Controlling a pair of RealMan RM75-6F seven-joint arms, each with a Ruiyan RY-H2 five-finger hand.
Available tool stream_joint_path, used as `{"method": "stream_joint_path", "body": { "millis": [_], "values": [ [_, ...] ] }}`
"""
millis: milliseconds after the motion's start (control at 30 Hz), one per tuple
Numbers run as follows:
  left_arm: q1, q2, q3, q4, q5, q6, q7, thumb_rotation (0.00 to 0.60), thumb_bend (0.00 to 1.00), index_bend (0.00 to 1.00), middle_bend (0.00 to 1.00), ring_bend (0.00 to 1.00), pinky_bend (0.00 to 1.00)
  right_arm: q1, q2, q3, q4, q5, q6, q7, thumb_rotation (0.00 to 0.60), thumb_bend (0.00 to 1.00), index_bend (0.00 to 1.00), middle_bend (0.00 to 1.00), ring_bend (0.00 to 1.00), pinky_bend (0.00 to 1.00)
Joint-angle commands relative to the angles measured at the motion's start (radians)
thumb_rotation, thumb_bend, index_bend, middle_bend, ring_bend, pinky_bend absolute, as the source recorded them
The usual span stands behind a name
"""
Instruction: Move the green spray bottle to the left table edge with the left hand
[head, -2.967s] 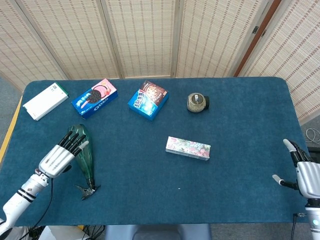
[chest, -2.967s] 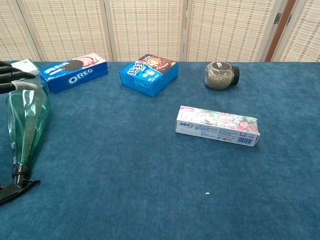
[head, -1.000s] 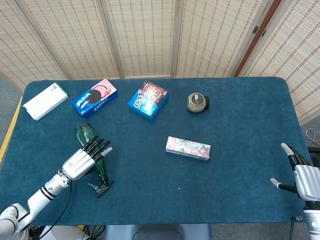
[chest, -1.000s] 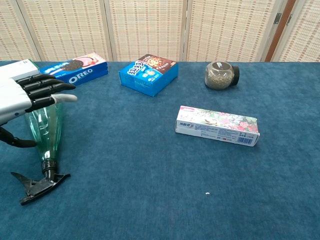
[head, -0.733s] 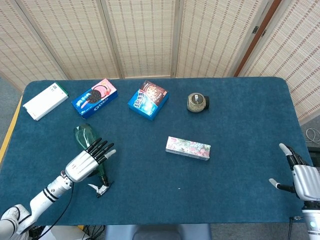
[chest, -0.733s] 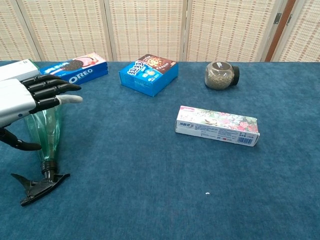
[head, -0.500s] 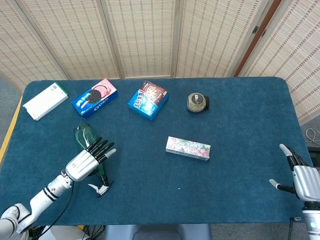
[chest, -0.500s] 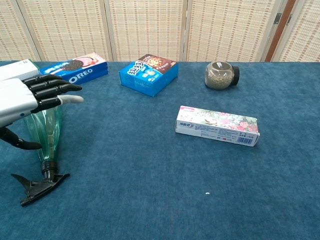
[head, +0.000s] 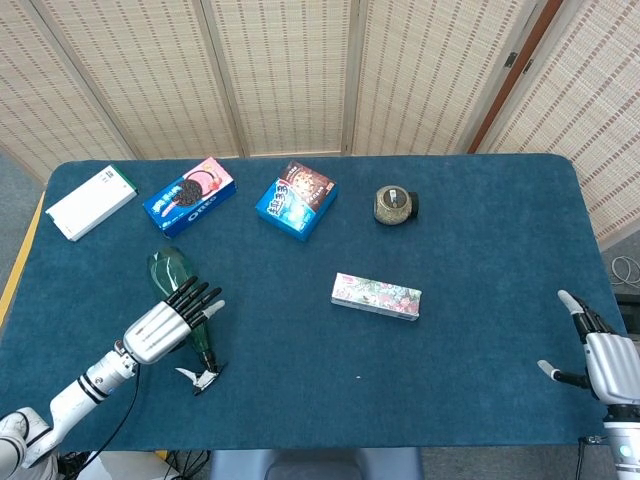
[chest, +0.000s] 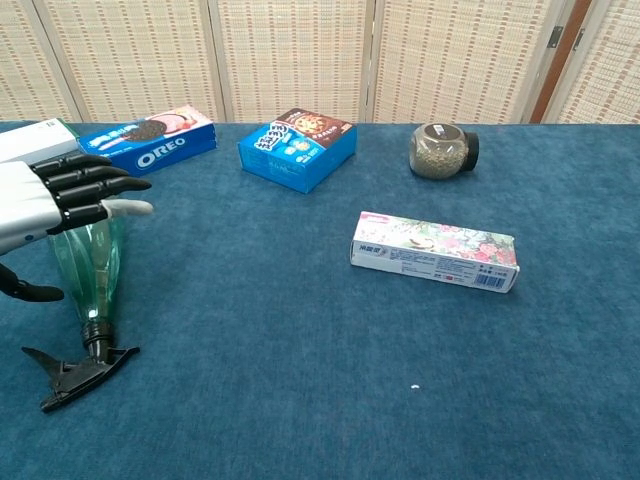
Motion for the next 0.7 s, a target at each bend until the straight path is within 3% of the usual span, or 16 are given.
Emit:
{"method": "stream_joint_path", "body": {
  "millis": [33,700],
  "values": [
    [-0.004,-0.009,-0.002,0.011,0.001,-0.002,-0.007,0.600,0.00,0.00,0.00,0.00,0.00,0.000,-0.001,0.000,0.000,0.001,-0.001,0.000,0.600,0.00,0.10,0.15,0.21,0.41],
    [-0.061,-0.093,-0.025,0.083,0.003,-0.030,-0.051,0.600,0.00,0.00,0.00,0.00,0.00,-0.009,-0.007,-0.007,0.017,-0.002,0.001,0.021,0.600,0.00,0.10,0.16,0.21,0.41]
  ]
}}
